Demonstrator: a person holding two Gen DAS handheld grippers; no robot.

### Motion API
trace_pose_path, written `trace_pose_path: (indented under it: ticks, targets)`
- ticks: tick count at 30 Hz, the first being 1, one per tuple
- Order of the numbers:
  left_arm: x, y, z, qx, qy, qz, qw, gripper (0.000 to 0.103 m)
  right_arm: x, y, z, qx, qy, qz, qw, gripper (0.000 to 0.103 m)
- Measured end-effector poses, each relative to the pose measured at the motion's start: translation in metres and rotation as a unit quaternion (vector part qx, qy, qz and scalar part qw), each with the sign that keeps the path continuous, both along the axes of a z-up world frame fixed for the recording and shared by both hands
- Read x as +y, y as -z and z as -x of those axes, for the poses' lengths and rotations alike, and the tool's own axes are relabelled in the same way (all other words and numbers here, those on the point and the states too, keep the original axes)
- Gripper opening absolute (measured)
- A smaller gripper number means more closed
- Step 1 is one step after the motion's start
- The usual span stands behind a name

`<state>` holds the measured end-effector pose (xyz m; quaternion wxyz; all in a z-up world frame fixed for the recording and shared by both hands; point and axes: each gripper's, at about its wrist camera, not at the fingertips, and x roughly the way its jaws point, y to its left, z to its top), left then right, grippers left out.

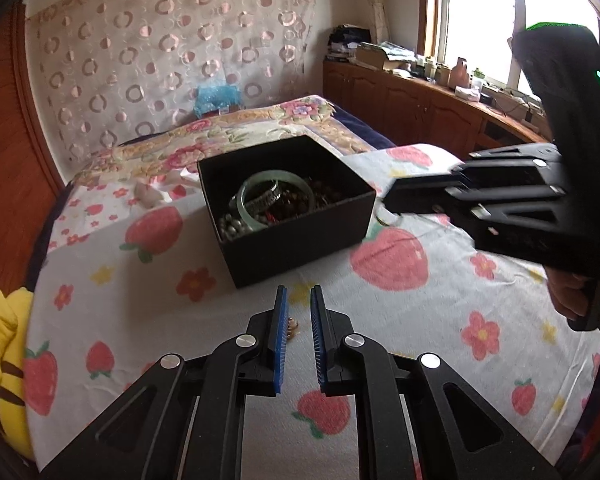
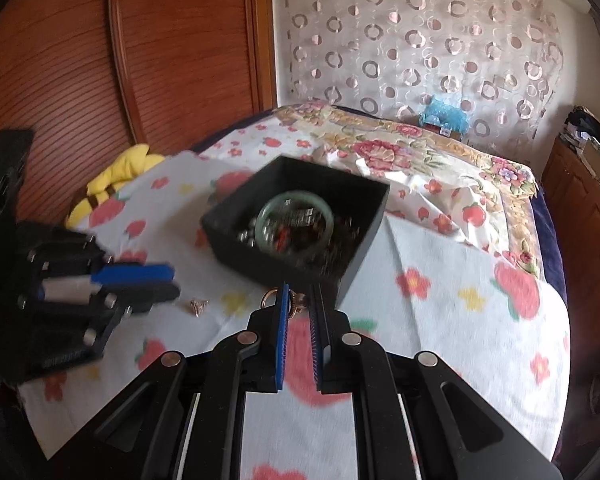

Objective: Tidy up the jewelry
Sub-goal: 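Carry the earring and ring over the black box, then open both tools to drop the earring and ring into the box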

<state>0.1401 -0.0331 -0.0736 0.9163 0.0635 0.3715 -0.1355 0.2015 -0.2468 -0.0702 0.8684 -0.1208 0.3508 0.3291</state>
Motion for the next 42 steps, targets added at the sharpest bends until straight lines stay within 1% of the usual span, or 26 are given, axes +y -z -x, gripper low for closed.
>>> trace_pose_path:
  ticks: [2, 6, 8, 10, 12, 14, 16, 17, 21, 22, 23, 24, 26, 27, 28, 32, 37, 38, 39, 41, 42]
  targets:
    - [0.003, -0.001, -0.001, 0.000, -0.001, -0.001, 1.0000, 0.005, 0.005, -0.005, -0.010, 0.001, 0.004, -0.006, 1.000, 0.011]
    - [0.016, -0.006, 0.001, -0.003, -0.012, 0.013, 0.9998, 0.005, 0.011, -0.012, -0.015, -0.008, 0.003, -0.006, 1.000, 0.012]
    - [0.025, -0.001, 0.002, 0.008, -0.015, 0.021, 0.9996, 0.005, 0.013, -0.014, -0.012, -0.012, 0.000, -0.005, 1.000, 0.012]
    - [0.027, 0.004, 0.002, 0.012, -0.019, 0.017, 0.9996, 0.005, 0.014, -0.013, -0.011, -0.013, -0.002, -0.001, 1.000, 0.012]
    - [0.029, 0.013, -0.002, 0.026, -0.019, 0.018, 0.9993, 0.006, 0.015, -0.012, -0.011, -0.013, -0.002, -0.002, 1.000, 0.012]
    - [0.028, 0.021, -0.006, 0.038, -0.016, 0.019, 0.9990, 0.011, 0.016, -0.012, -0.011, -0.014, -0.001, -0.001, 1.000, 0.011]
    - [0.024, 0.028, -0.010, 0.045, -0.014, 0.017, 0.9987, 0.028, 0.015, -0.011, -0.010, -0.013, -0.002, -0.002, 1.000, 0.011]
    - [0.021, 0.031, -0.013, 0.047, -0.009, 0.016, 0.9987, 0.029, 0.015, -0.011, -0.010, -0.014, -0.001, -0.001, 1.000, 0.012]
    - [0.012, 0.044, -0.021, 0.062, -0.001, 0.010, 0.9980, 0.029, 0.015, -0.010, -0.013, -0.013, 0.002, -0.001, 1.000, 0.012]
    - [0.009, 0.046, -0.022, 0.056, 0.000, 0.005, 0.9984, 0.028, 0.015, -0.011, -0.015, -0.013, 0.004, -0.001, 1.000, 0.011]
    - [0.008, 0.046, -0.023, 0.053, -0.001, -0.001, 0.9986, 0.024, 0.016, -0.011, -0.017, -0.013, 0.005, -0.001, 1.000, 0.012]
    - [0.007, 0.046, -0.024, 0.052, -0.002, -0.006, 0.9986, 0.013, 0.016, -0.011, -0.019, -0.011, 0.007, -0.002, 1.000, 0.012]
    - [0.007, 0.044, -0.024, 0.056, 0.005, 0.007, 0.9984, 0.013, 0.017, -0.010, -0.024, -0.008, 0.011, -0.003, 1.000, 0.012]
    - [0.007, 0.042, -0.024, 0.051, 0.003, 0.004, 0.9987, 0.013, 0.018, -0.010, -0.026, -0.007, 0.012, -0.002, 1.000, 0.012]
    - [0.007, 0.040, -0.024, 0.046, -0.001, -0.001, 0.9989, 0.013, 0.020, -0.011, -0.031, -0.006, 0.013, -0.002, 1.000, 0.012]
    - [0.011, 0.021, -0.024, 0.023, -0.006, 0.015, 0.9996, 0.013, 0.026, -0.007, -0.042, -0.005, 0.016, 0.004, 1.000, 0.012]
    - [0.015, -0.004, -0.036, -0.003, -0.016, 0.027, 0.9995, 0.013, 0.023, -0.004, -0.049, -0.001, 0.028, -0.004, 1.000, 0.013]
    - [0.015, -0.008, -0.040, -0.007, -0.018, 0.028, 0.9994, 0.013, 0.021, -0.003, -0.049, 0.001, 0.029, -0.007, 1.000, 0.016]
    - [0.015, -0.010, -0.045, -0.010, -0.020, 0.030, 0.9993, 0.013, 0.019, -0.004, -0.049, 0.001, 0.031, -0.010, 0.999, 0.025]
    - [0.015, -0.012, -0.055, -0.013, -0.029, 0.031, 0.9990, 0.013, 0.015, -0.005, -0.050, 0.002, 0.036, -0.017, 0.999, 0.035]
    - [0.014, -0.014, -0.059, -0.016, -0.034, 0.031, 0.9988, 0.013, 0.013, -0.006, -0.050, 0.003, 0.037, -0.023, 0.999, 0.035]
